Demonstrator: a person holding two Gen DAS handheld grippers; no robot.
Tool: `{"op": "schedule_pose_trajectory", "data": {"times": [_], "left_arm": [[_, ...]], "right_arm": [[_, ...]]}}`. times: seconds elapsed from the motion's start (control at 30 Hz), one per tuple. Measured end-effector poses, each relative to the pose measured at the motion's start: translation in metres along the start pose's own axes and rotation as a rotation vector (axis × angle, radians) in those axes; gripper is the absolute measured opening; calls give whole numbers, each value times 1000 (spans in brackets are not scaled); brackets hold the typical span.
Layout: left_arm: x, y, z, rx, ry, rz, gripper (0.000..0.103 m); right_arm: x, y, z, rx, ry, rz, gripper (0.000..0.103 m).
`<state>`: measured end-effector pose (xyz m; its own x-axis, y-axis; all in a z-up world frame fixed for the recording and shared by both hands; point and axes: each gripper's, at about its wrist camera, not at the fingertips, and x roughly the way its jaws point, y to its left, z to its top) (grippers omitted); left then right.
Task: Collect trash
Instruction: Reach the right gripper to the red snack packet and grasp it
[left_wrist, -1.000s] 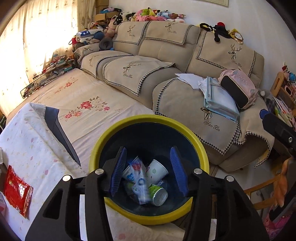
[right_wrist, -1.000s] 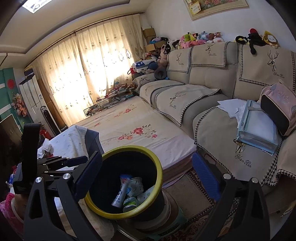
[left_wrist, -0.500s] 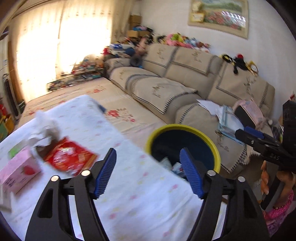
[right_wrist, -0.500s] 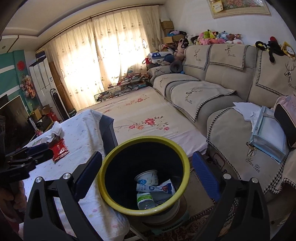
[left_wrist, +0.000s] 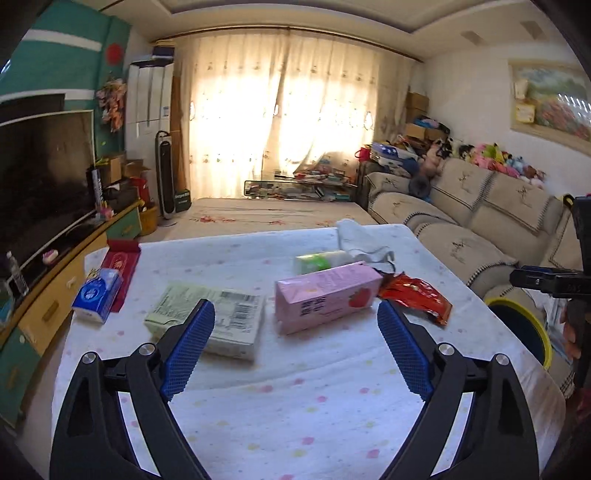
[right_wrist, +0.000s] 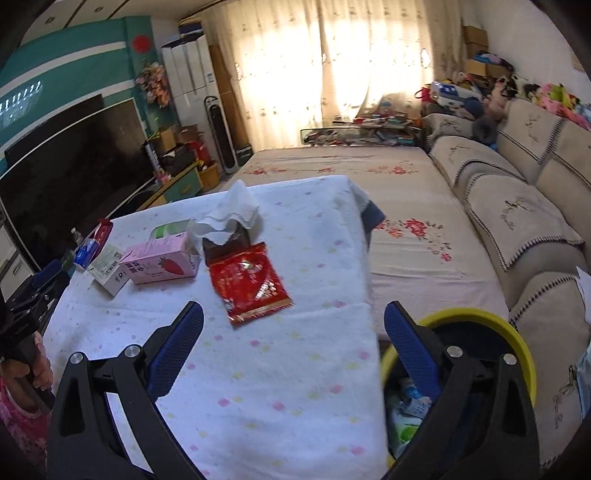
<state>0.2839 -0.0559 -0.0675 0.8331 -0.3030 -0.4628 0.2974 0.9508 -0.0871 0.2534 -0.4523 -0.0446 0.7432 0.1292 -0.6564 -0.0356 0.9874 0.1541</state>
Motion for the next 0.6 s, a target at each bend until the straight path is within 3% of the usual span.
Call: {"op": "schedule_pose_trajectory", "data": {"times": [0.17,0.3,0.4,0.6], "left_arm": [[1,51,-12,-139,-9,17,89],[1,71,-14,-209,-19,28,90],[1,71,-16,-220,-15,52,90],[4,71,-21,-250,12,36,90]], "right_arm": [[65,32,30,-106,139,-8,95],[107,33,29,-112,248,-24,95],[122,28,21,-84,248,-57,95],[144,27,14,-70,261,-38,96]]}}
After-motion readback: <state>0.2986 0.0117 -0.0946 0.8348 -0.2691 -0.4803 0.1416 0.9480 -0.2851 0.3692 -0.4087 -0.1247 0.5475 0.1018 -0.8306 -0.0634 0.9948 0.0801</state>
